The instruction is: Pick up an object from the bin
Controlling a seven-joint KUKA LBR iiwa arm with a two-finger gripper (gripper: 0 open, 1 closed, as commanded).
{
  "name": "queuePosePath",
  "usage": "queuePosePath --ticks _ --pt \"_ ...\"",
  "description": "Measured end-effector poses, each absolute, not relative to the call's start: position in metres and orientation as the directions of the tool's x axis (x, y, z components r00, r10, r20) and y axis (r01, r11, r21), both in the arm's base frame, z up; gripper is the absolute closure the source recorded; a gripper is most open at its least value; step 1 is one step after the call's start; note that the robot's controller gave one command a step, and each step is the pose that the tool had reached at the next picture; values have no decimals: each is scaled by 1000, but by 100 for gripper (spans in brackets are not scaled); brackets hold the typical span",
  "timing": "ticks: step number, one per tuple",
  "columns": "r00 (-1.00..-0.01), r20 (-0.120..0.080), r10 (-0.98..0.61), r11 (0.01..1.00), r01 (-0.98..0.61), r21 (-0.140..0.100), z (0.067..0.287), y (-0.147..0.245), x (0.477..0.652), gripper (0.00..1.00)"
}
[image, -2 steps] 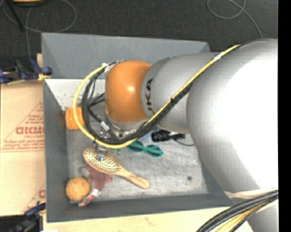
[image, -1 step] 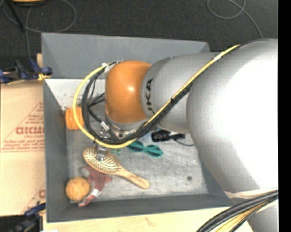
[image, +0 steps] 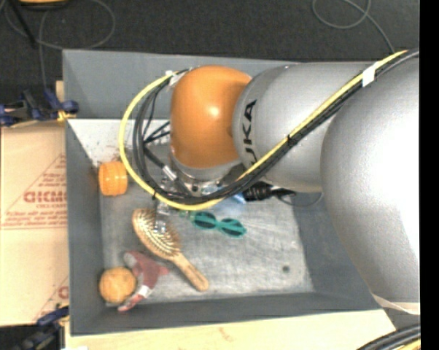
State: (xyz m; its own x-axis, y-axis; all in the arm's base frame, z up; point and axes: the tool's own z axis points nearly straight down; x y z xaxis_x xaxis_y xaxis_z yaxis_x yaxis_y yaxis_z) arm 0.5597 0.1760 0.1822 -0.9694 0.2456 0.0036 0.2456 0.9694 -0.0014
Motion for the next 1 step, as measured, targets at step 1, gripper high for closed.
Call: queuePosePath --ticks 1 --pt "-969 -2 248 969 248 2 227 179 566 100"
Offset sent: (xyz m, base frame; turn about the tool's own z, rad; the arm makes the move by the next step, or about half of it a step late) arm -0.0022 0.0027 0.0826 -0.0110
